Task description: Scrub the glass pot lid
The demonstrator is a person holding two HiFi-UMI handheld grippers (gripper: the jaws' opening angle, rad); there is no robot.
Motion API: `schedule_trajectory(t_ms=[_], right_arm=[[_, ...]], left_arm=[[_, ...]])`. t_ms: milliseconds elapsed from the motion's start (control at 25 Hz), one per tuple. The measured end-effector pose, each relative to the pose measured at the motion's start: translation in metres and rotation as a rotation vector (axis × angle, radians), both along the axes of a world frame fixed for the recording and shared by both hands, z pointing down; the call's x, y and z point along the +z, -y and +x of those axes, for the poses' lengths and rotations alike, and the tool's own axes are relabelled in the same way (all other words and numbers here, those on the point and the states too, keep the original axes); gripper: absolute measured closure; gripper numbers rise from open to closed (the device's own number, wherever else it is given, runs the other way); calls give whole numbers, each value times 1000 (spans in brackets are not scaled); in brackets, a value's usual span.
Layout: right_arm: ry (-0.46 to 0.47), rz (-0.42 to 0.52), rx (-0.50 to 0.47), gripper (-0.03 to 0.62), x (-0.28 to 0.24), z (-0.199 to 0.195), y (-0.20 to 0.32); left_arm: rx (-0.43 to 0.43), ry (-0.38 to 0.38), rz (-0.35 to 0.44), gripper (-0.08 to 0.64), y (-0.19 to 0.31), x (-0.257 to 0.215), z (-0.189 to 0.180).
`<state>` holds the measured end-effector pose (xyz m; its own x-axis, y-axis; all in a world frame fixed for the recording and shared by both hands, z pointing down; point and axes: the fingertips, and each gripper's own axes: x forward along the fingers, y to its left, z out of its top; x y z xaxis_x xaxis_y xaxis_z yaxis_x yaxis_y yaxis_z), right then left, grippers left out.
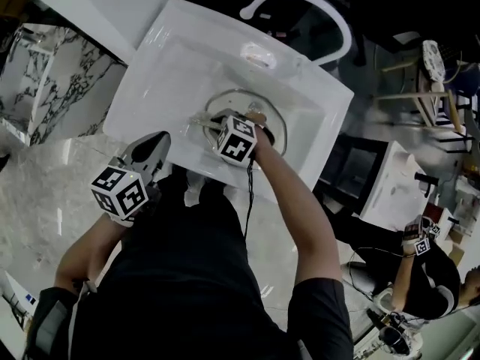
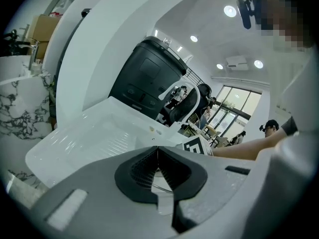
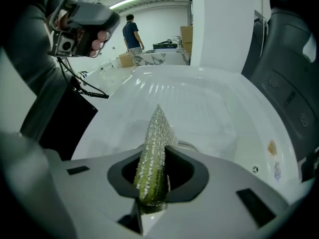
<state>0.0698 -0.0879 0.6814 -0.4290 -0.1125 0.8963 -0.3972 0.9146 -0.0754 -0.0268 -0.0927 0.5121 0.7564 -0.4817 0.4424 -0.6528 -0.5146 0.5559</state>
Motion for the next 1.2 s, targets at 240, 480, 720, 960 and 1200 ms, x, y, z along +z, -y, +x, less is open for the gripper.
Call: schedule_trajectory(t_ms=[240, 480, 720, 960, 1200], right_arm=[[117, -46, -41, 526, -37, 2, -59], [40, 161, 52, 526, -79, 81, -46], [-388, 237, -2, 526, -33, 198, 22], [-517, 93, -114, 526, 41, 214, 42], [-568, -44, -168, 526, 71, 222, 18]], left_arm=[[78, 0, 12, 558, -3, -9, 33], [121, -19, 30, 558, -6, -17, 61], [58, 1, 20, 558, -9, -12, 44], [-148, -8, -84, 558, -12, 7, -25], [-202, 9, -105, 558, -18, 15, -47]])
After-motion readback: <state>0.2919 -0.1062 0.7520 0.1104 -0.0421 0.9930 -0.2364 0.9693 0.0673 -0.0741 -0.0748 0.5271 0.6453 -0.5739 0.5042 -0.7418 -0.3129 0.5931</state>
